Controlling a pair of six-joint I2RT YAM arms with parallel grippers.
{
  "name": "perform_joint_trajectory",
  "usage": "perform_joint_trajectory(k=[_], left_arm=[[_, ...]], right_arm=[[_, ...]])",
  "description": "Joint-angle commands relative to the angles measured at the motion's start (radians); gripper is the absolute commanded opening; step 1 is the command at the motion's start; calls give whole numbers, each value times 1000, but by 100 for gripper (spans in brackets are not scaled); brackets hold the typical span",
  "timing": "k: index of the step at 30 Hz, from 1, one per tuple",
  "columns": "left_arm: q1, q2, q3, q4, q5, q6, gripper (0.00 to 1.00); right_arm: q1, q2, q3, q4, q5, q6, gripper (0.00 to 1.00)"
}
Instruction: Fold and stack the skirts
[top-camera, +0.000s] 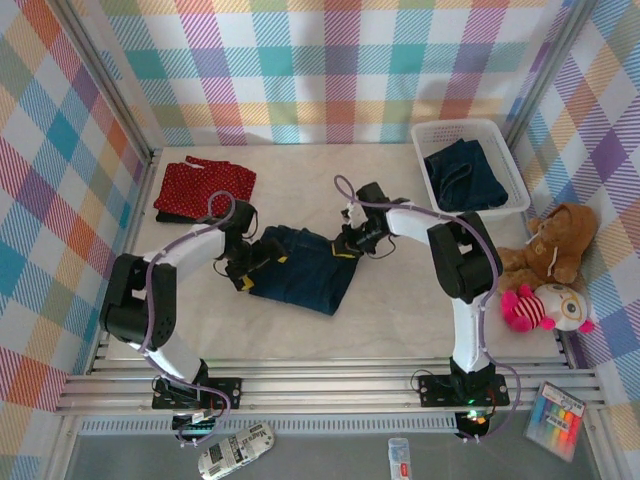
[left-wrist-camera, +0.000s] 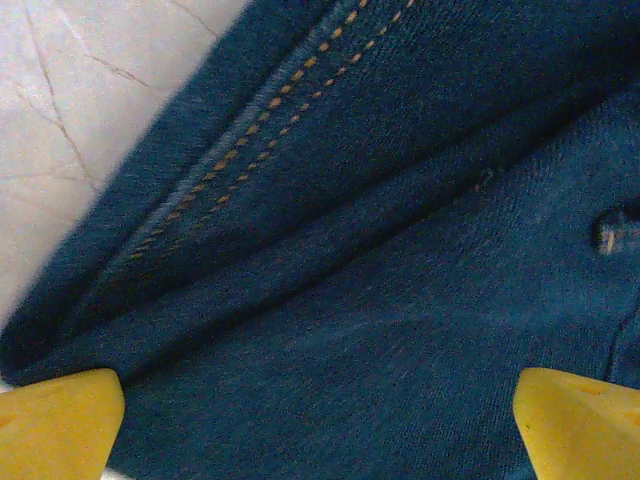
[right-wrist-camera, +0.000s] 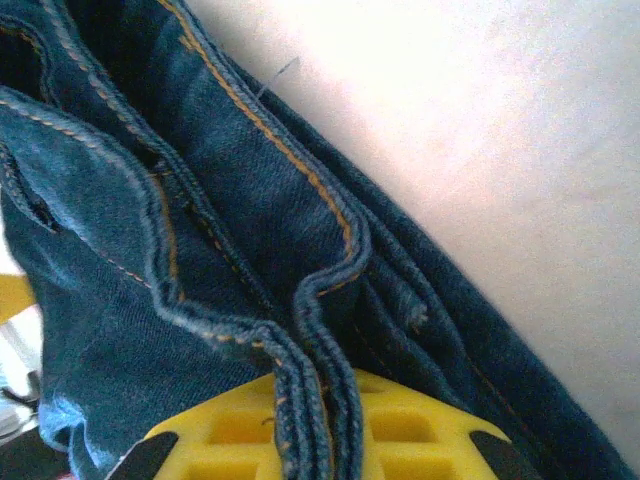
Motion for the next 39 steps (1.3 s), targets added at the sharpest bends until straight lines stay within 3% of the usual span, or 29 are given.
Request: perform_joint_trajectory(k=[1,6,9,14,17,20,25,28,31,33,39], left_arm=[[0,-94,60,-88,-55,0,100],[42,-84,67,-115,-76,19,100],[49,-56,55,-104,-56,16,100],[49,-28,51,-85,-28,10,100],[49,-36,50,-85,-30,14,100],[49,-48,53,-89,-29,27,100],[49,-62,54,-106,-1,54,100],[49,-66,42,-123,-14,77,100],[49,-65,42,-177,-76,109,98],[52,-64,28,-177,-83,113,94],[56,-33,-13,-96,-26,61,80]], right_arm=[[-26,16,67,-194,139,-160,3],[-26,-15,89,-214,53,-129,2],[-26,-70,53,-157,-59,3,1],[-25,-171,-110,96,-301,273,0],[-26,-175,-233,212,-337,332,0],[-28,-95,-243,156,-312,269,2],[-30,-80,-209,71,-245,218,22],[-28,-162,-241,51,-178,235,43],[-14,-289,-308,36,-58,280,58],[19,-372,-368,72,-43,297,72],[209,-443,-424,116,-44,286,73]])
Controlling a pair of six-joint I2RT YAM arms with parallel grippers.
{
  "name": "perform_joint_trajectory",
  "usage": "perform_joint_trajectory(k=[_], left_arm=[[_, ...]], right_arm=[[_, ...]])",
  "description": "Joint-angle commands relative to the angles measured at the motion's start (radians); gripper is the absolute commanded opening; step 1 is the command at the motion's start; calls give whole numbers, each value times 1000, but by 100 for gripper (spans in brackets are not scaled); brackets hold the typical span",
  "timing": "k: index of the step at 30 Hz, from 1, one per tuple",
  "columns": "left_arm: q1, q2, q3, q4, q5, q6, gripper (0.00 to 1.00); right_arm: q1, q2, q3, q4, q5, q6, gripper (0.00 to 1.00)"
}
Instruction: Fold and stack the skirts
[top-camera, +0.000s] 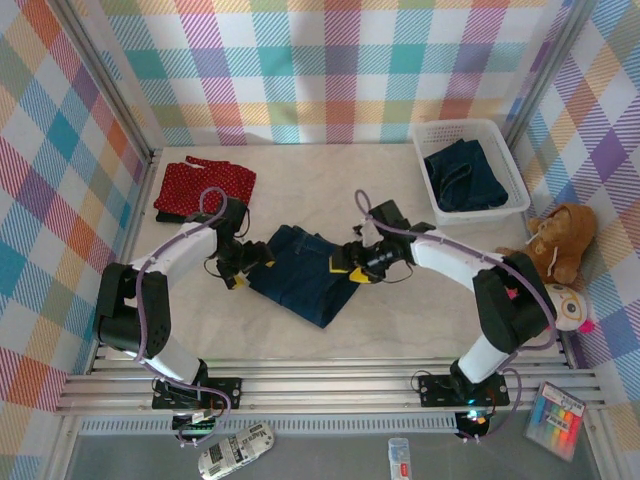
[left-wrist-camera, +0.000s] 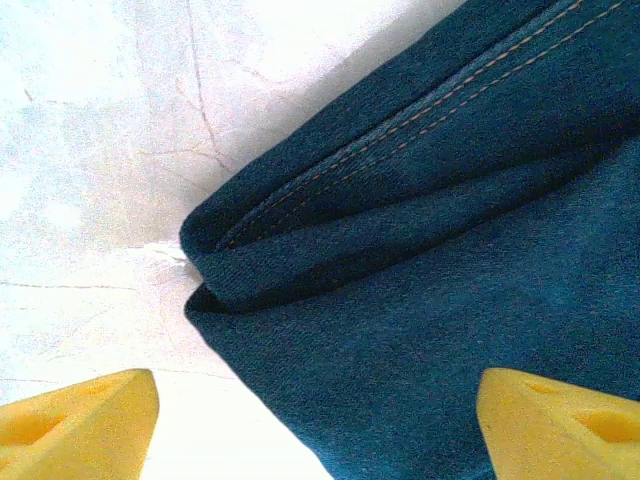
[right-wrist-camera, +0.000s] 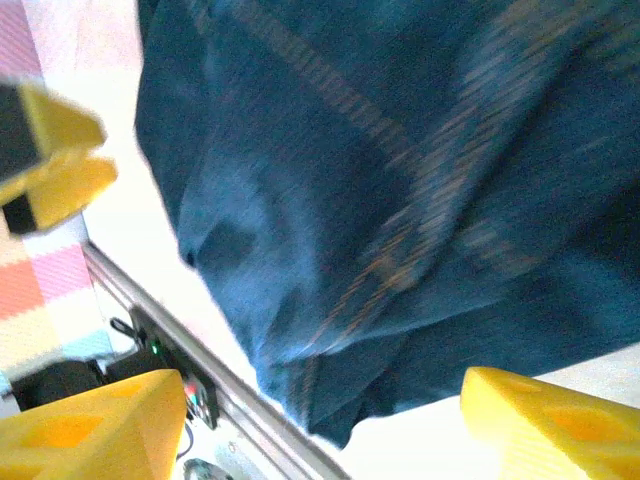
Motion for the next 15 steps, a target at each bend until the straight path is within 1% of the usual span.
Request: perform_joint_trajectory(k=[1,3,8,9,11,12,13,14,15], left_arm=[[13,11,-31,37,23,-24,79],[13,22,-50,70,23,-46,76],[13,67,-84,150,48,-82,70],[13,75,-93,166,55,-89,67],[13,87,-109,196,68,-99,59],[13,92,-115,211,72,-107,54],[13,93,-120,221,72,-113,47],[13,94,-123,226,65,-118,38],[13,91,-123,221,47,-123,30]], right_arm=[[104,8,-23,3,26,-3,73],[149,42,-5,-29,24,-18,73],[218,139,60,-131,48,-77,73],[227,158,68,-139,56,-80,72],[238,175,77,-144,88,-78,70],[237,177,81,-150,111,-75,62],[239,171,84,-158,137,-75,52],[236,157,84,-163,175,-78,34],[228,138,82,-171,203,-82,23]])
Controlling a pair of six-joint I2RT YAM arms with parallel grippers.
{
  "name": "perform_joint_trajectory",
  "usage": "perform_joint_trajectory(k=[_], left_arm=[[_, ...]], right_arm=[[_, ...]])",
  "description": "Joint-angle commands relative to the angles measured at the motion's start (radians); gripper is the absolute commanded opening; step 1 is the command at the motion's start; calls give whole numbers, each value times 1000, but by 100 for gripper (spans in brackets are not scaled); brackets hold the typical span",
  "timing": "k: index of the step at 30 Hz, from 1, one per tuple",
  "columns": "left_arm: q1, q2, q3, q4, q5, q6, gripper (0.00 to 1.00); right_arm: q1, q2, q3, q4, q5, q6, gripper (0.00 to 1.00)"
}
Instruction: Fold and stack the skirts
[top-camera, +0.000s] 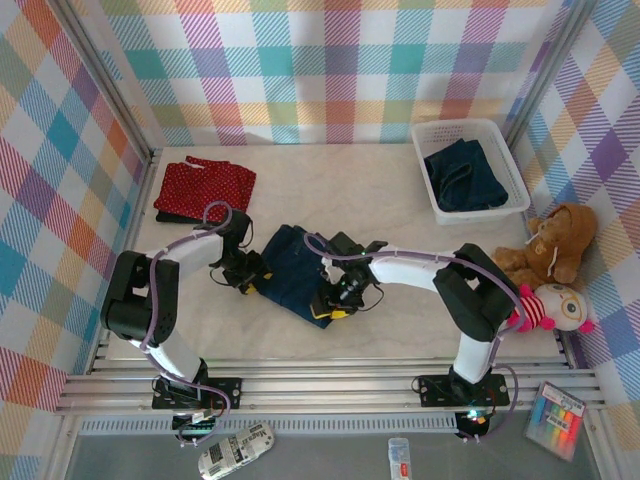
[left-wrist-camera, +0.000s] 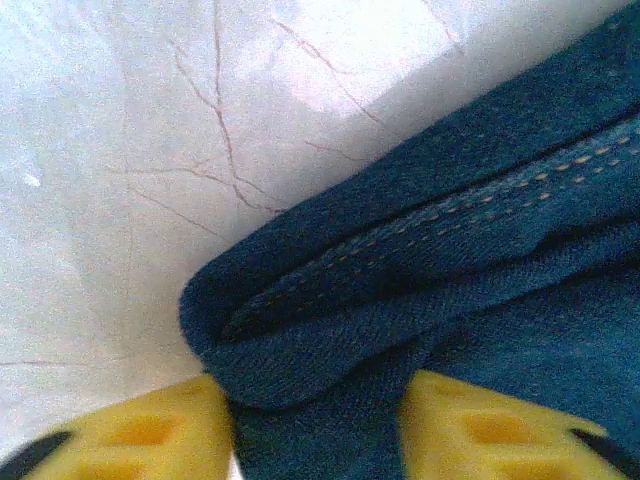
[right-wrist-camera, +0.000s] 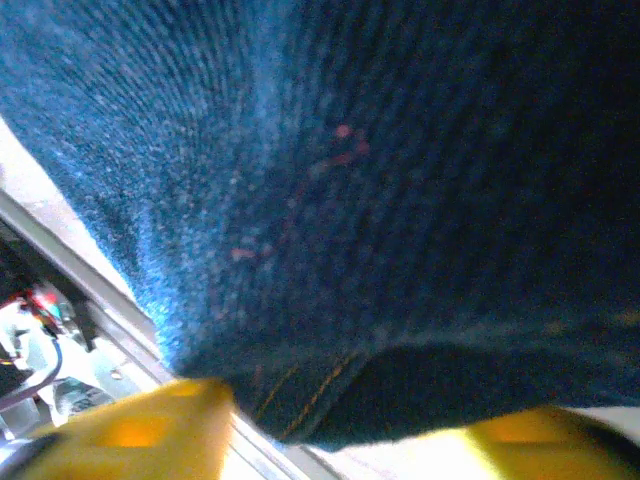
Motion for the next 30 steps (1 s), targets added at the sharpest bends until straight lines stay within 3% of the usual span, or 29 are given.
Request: perform_joint_trajectory(k=[1,5,9,14,18,21,23,26,30], left_arm=[[12,6,-20,40,-22,-23,22],[12,-69,-32,-6,-117,-20,5],[6,-122,-47,-65,-162,8,4],[-49,-163,-10,-150,-149,15,41],[-38,-233,65,-263,-219,58,73],[-25,-264,93,-203,-167,161,89],[-23,-221,127,-171,-115,229,89],[-23,-131,159,-99,-58,302,88],[-32,-31,158,24,51,339,93]], right_arm=[[-19,-48,29,-62,107,-37,17],[-105,-99,33,-163,172,-197,0],[-196,-110,12,-260,173,-396,0],[-207,-113,69,-357,117,-494,0],[-204,-139,131,-391,46,-477,47],[-203,-166,160,-312,2,-382,53],[-198,-178,148,-177,-29,-262,45],[-198,-151,102,-11,22,-41,18],[-201,-69,35,8,143,101,5]])
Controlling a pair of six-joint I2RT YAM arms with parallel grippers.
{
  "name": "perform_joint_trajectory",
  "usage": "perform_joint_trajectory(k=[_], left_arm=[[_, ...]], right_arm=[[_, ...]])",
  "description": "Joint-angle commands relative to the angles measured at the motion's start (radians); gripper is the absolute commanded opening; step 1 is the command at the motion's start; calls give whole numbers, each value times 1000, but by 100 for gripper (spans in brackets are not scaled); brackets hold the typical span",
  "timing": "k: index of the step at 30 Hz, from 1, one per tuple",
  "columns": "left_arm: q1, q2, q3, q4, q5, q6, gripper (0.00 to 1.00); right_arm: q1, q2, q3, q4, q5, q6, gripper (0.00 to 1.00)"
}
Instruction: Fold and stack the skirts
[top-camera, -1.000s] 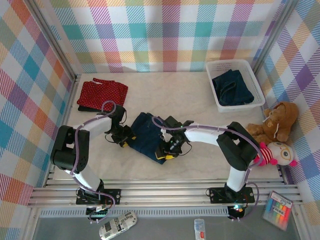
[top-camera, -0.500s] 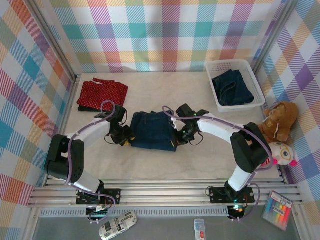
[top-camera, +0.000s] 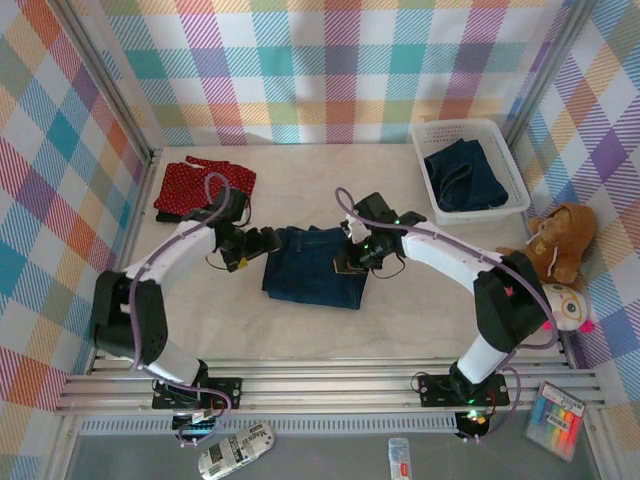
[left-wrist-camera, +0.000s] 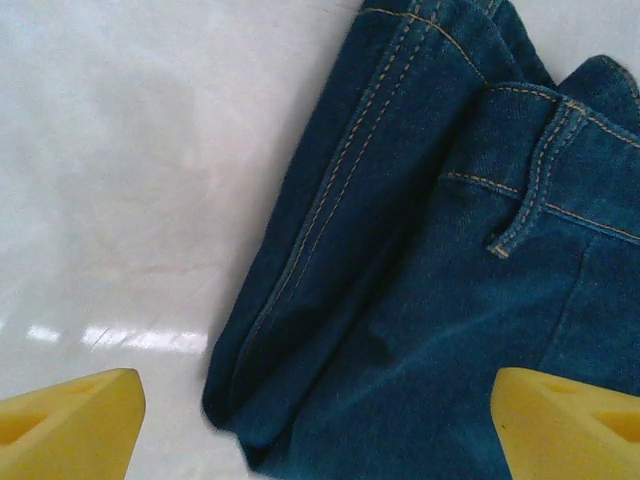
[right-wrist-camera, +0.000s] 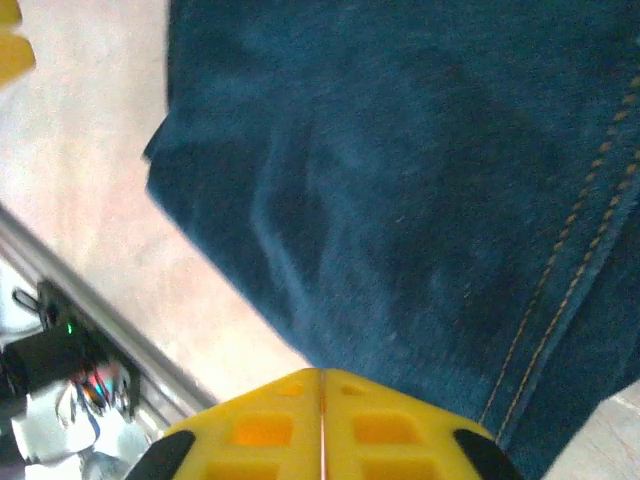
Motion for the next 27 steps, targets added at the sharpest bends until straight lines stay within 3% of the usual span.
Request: perform_joint_trajectory(k=[1,8,14,19,25,27], left_arm=[[-11,76,4,90,97,89,98],[-65,192,-4,128,124,180,100],[-129,222,-13,204,214,201,91],[-133,226,-44,273,241,182,85],[-137,267,-57,322,276,172,67],[-137,266,-66,341,272,172,52]], right_arm=[[0,88,-67,49,90,194,4],[-4,206,-117,-8,153,194,0],[-5,206,-142,2,158,198,0],[-5,201,-151,12,157,201,0],[-5,200,-154,20,152,198,0],[-5,198,-156,22,154,199,0]])
